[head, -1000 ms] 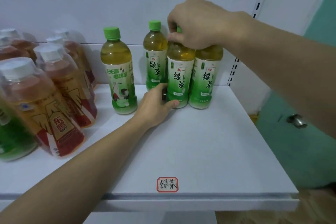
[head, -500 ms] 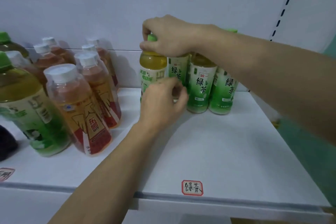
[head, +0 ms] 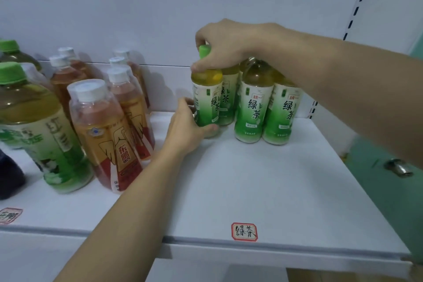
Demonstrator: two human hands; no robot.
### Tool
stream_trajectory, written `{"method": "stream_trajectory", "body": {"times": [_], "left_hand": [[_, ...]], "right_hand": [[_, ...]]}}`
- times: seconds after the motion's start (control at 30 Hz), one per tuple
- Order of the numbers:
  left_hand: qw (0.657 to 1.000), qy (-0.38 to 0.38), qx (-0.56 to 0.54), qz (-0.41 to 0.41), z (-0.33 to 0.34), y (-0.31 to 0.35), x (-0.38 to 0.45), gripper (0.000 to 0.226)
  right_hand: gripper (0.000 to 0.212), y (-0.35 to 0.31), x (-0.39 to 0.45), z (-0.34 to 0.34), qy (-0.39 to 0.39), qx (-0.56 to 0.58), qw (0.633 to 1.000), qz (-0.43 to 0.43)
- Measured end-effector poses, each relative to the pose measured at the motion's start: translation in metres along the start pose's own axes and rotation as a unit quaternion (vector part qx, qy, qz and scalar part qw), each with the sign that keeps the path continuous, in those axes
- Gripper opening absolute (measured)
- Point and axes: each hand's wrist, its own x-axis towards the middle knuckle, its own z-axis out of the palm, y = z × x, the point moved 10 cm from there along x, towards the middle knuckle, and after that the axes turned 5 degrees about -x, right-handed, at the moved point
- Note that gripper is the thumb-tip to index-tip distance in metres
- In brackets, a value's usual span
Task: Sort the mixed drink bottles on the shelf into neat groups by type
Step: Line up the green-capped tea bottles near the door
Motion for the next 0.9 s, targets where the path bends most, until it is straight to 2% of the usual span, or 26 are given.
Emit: {"method": "stream_trajectory", "body": {"times": [0.1,0.17,0.33,0.43,0.63,0.73,0.77,0.8,0.87,0.9], "left_hand": [[1.0,0.003,-0.005,0.026,-0.002,-0.003,0.005,0.065],[0.998,-0.027,-0.043,0.041,0.002,0.0,0.005,0.061],[0.986,-0.082,-0.131,0.06,0.018,0.014,-0.001,0.066],[0.986,-0.084,-0.12,0.075,0.025,0.018,-0.003,0.059],[0.988,-0.074,-0.113,0.08,0.029,0.017,-0.003,0.054],[0.989,-0.069,-0.109,0.076,0.026,0.015,-0.004,0.053],[0.989,-0.068,-0.109,0.072,0.026,0.014,-0.003,0.052],[0.989,-0.069,-0.107,0.069,0.026,0.013,-0.003,0.052],[0.99,-0.068,-0.105,0.064,0.028,0.012,-0.003,0.052],[0.99,-0.065,-0.105,0.062,0.028,0.011,-0.004,0.052]], "right_hand": [[0.016,-0.008,-0.006,-0.009,0.017,0.048,0.998,-0.046],[0.007,-0.008,-0.011,-0.014,0.036,0.068,0.996,-0.054],[0.023,0.013,-0.018,-0.02,0.086,0.066,0.994,-0.014],[0.03,0.021,-0.023,-0.011,0.083,0.041,0.996,-0.004],[0.03,0.024,-0.035,-0.01,0.11,0.011,0.994,-0.001],[0.034,0.027,-0.051,-0.026,0.175,0.037,0.984,0.001],[0.033,0.033,-0.064,-0.037,0.24,0.069,0.968,0.005],[0.029,0.042,-0.084,-0.051,0.334,0.11,0.936,0.011],[0.013,0.075,-0.143,-0.06,0.541,0.206,0.814,0.048],[0.009,0.096,-0.172,-0.047,0.608,0.258,0.746,0.084]]}}
